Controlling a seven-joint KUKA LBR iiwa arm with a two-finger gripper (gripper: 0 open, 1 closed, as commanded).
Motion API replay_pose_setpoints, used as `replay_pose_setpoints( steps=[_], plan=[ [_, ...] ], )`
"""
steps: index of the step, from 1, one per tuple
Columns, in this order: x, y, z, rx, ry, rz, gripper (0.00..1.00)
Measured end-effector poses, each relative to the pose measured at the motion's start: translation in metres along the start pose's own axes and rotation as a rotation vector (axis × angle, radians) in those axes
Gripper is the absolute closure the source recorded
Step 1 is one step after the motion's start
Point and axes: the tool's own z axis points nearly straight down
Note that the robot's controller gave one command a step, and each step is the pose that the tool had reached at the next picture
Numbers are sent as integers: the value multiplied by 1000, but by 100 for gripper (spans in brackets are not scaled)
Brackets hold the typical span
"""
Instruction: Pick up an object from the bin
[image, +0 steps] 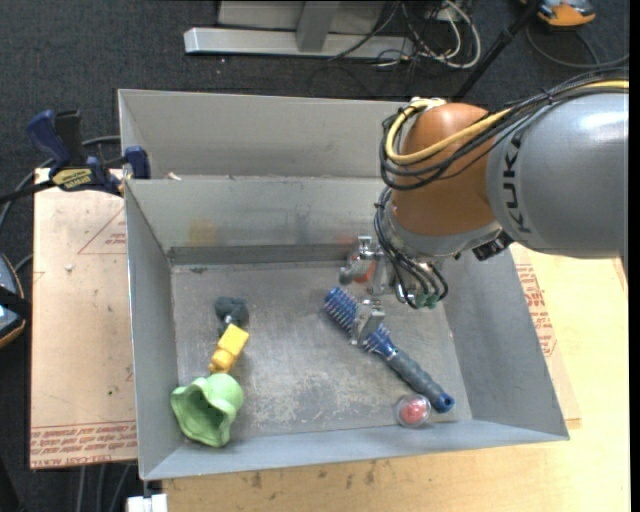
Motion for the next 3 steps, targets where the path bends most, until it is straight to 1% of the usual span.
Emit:
replay_pose_setpoints(
  steps=[1,2,3],
  plan=[
    [-4,-62,94,-8,-11,205,0],
    [-5,-63,91,-3,-19,201,100],
    [11,-97,-109,3,-16,-180,100]
  ],
)
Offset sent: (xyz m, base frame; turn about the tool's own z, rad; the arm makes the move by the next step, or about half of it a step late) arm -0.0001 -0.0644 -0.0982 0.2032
